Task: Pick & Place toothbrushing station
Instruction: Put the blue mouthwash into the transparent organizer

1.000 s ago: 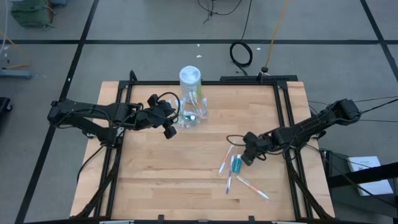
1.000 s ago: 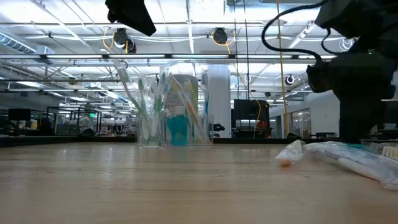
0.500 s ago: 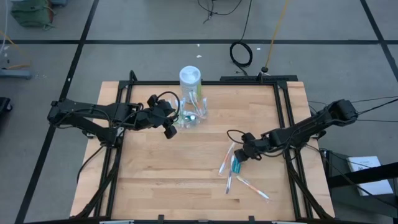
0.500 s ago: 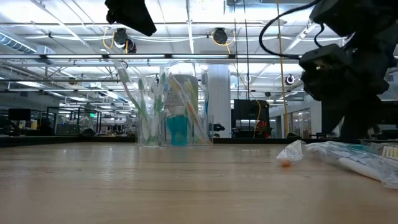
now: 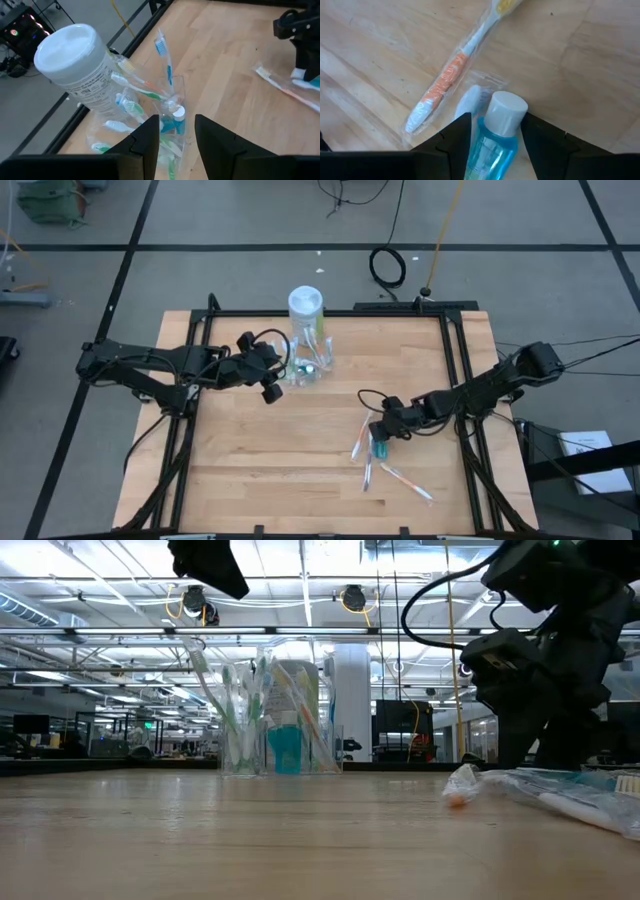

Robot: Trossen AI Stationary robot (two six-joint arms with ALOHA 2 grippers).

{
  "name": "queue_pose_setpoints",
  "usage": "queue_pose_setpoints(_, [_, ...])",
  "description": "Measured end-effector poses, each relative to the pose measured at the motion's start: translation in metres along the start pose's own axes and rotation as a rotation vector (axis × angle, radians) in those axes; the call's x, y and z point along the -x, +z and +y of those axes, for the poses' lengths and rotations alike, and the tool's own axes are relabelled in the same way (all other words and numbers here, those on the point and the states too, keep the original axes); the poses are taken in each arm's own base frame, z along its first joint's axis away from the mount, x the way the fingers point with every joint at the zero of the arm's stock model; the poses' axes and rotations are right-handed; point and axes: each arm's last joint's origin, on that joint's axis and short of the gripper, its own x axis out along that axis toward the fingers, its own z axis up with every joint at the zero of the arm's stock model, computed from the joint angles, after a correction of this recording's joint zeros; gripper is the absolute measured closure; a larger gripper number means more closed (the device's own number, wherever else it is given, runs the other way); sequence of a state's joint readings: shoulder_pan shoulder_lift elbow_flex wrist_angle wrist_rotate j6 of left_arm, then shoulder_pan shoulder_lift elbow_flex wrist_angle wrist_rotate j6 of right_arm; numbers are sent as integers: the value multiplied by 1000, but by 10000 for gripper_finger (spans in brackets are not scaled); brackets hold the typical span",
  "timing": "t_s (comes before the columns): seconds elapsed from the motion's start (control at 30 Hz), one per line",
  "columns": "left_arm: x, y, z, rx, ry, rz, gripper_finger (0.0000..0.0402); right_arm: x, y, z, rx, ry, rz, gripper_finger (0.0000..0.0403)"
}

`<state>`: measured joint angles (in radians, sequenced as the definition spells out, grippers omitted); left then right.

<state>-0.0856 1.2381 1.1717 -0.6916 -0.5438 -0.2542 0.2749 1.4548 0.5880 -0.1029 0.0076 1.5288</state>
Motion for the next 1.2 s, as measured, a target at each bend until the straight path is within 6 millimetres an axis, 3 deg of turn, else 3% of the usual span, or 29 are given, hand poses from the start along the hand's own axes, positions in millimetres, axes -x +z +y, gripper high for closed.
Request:
queue_pose_setpoints(0.33, [0, -1, 0, -32, 2, 8, 270, -1, 1, 1, 29, 13, -45, 312])
queue_pose_setpoints(0.87, [0, -1, 0, -28, 1, 6, 270, 10, 13, 10, 218, 104, -158, 313])
queue_pose_setpoints(1.0, [0, 0, -1, -22, -29, 4, 270, 21, 18, 16, 371, 158, -233, 313])
queue_pose_setpoints(1.2, [1, 6, -7, -75, -198, -30, 270, 41, 22, 36, 785, 272, -460, 313])
